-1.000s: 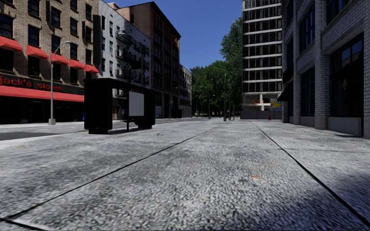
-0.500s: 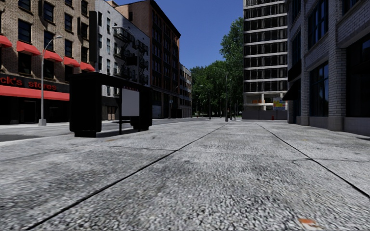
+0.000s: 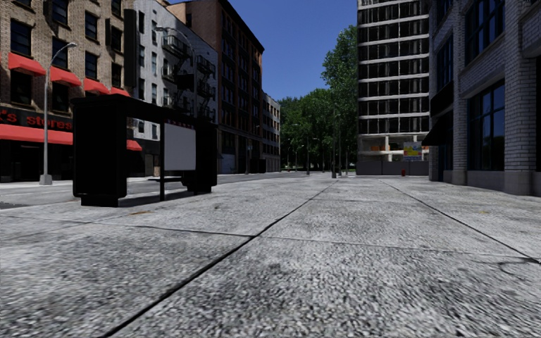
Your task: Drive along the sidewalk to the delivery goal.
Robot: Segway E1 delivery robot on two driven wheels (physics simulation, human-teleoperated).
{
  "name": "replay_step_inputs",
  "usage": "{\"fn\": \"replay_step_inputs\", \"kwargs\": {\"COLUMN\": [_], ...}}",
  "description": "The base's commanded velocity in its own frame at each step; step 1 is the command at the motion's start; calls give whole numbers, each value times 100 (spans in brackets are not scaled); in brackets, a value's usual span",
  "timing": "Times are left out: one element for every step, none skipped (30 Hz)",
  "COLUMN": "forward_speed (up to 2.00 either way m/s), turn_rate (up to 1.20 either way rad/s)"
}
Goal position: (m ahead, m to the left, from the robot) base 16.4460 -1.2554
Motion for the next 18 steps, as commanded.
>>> {"fn": "replay_step_inputs", "kwargs": {"forward_speed": [200, 200, 200, 200, 200, 200, 200, 200, 200, 200, 200, 200, 200, 200, 200, 200, 200, 200], "turn_rate": [0, 0, 0, 0, 0, 0, 0, 0, 0, 0, 0, 0, 0, 0, 0, 0, 0, 0]}}
